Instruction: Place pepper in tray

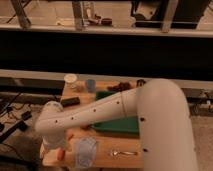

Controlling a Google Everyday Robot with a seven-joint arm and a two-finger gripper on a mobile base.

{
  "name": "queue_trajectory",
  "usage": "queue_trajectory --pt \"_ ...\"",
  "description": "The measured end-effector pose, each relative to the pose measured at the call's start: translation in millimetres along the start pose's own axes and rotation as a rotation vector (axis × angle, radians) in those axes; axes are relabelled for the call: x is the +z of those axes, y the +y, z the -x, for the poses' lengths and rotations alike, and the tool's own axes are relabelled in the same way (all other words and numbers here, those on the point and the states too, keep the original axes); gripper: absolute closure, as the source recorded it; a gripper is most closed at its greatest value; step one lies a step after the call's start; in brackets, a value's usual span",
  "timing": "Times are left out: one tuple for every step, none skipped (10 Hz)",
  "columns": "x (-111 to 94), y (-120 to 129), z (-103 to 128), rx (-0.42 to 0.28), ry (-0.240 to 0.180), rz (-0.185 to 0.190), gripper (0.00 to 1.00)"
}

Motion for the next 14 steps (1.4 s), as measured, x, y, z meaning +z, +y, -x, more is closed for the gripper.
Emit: queue_trajectory --pt "5.5 -9.2 -2.0 -0.003 -0.007 -0.002 0.20" --pt "9.7 -15.4 -4.1 -0.003 -0.011 -0.004 0.20" --pt "12.4 -18.3 -6.0 -0.002 -0.012 -0.005 0.20" --pt "14.5 -20.3 -7.6 -0.002 -0.012 -0.007 0.20" --pt "16.9 -19.6 -8.8 0.001 -0.013 -0.008 0.20" --pt "18.4 -17.7 -9.7 0.004 -0.013 -0.009 0.20" --pt "19.4 -13.2 -10.3 0.008 -0.012 -0.007 0.20" --pt "21.0 -7.7 -10.6 0.014 -0.013 -0.005 0.20" --pt "23.1 -3.7 -10.6 0.017 -0.015 -0.003 0.20" --pt "25.8 -1.7 -10.3 0.017 -0.019 0.000 0.20" --pt "27.2 -1.1 -10.2 0.017 -0.021 0.001 0.20" --pt "34.4 2.6 -11.3 0.020 -0.033 0.006 0.20" --pt "36.8 3.4 -12.0 0.019 -0.037 0.009 0.20" --pt "39.7 4.8 -13.2 0.018 -0.042 0.014 0.20"
